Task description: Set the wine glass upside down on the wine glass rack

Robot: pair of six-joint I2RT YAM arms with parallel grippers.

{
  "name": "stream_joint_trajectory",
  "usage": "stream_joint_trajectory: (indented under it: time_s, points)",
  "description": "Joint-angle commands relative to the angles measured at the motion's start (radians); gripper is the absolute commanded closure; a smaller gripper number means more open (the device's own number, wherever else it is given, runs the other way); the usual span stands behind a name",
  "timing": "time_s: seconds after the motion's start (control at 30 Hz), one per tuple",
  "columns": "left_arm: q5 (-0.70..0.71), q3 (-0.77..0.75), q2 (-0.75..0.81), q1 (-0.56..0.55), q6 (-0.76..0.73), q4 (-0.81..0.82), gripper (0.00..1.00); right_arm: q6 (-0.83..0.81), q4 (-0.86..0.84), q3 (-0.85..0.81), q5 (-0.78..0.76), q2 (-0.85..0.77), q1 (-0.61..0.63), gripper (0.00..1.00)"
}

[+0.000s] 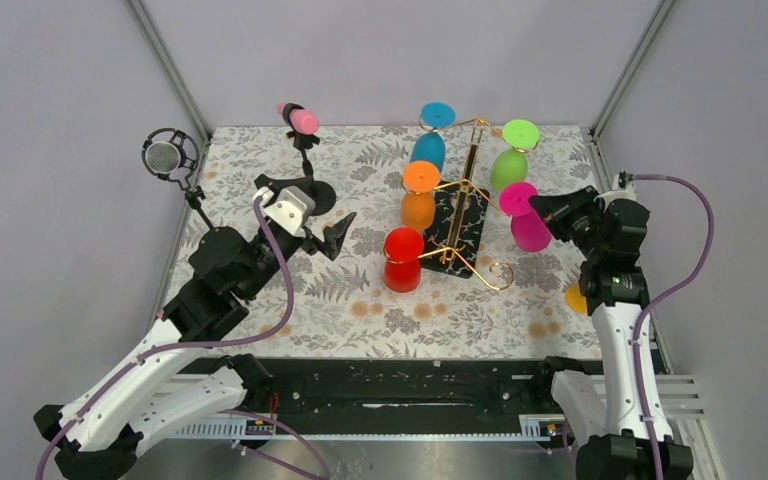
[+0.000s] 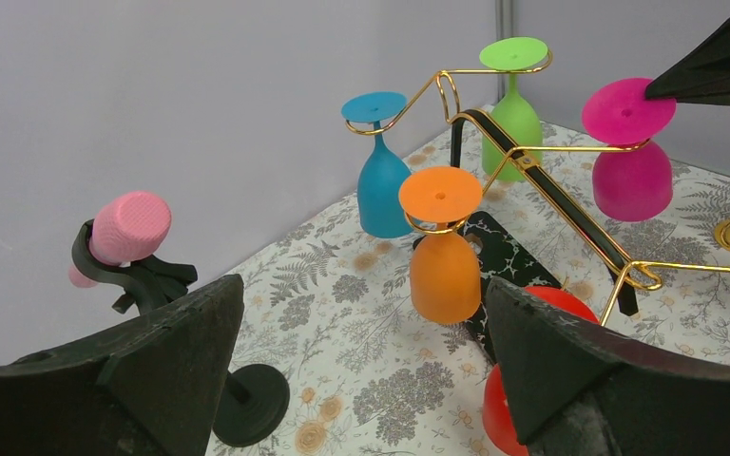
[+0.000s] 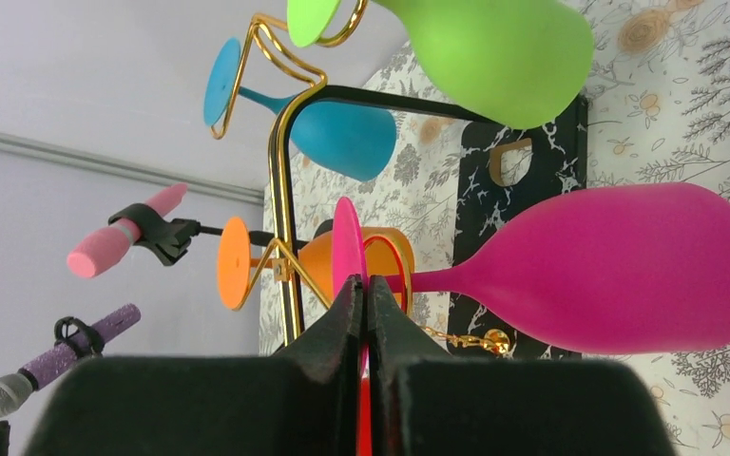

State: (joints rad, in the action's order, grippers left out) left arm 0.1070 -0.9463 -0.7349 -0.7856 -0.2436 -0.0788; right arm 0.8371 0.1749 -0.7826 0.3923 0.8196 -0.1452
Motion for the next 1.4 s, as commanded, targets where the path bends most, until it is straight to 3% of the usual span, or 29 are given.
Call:
stream_joint_trajectory:
  time_s: [0.0, 0.17, 0.5, 0.63, 1.1, 1.37]
  points:
    - [-0.019, -0.006, 0.01, 0.005, -0.005, 0.053, 0.01, 0.029, -0.069, -0.005, -0.067, 0.012, -0.004, 1.0]
    - [-0.016, 0.0, 0.013, 0.005, -0.005, 0.051, 0.01, 0.068, -0.119, 0.009, -0.084, 0.018, -0.004, 1.0]
    - [-0.015, 0.007, 0.019, 0.005, -0.001, 0.048, 0.01, 0.141, -0.234, 0.018, 0.041, 0.103, -0.004, 0.99]
    - [-0.011, 0.013, 0.027, 0.004, 0.0, 0.053, 0.01, 0.129, -0.233, 0.026, 0.032, 0.101, -0.004, 0.85]
    - [-0.02, 0.011, 0.02, 0.004, 0.001, 0.049, 0.01, 0.07, -0.21, 0.037, -0.019, 0.069, -0.004, 0.53]
    - [-0.012, 0.008, 0.02, 0.005, -0.005, 0.042, 0.01, 0.021, -0.153, 0.017, -0.076, 0.059, -0.004, 0.4]
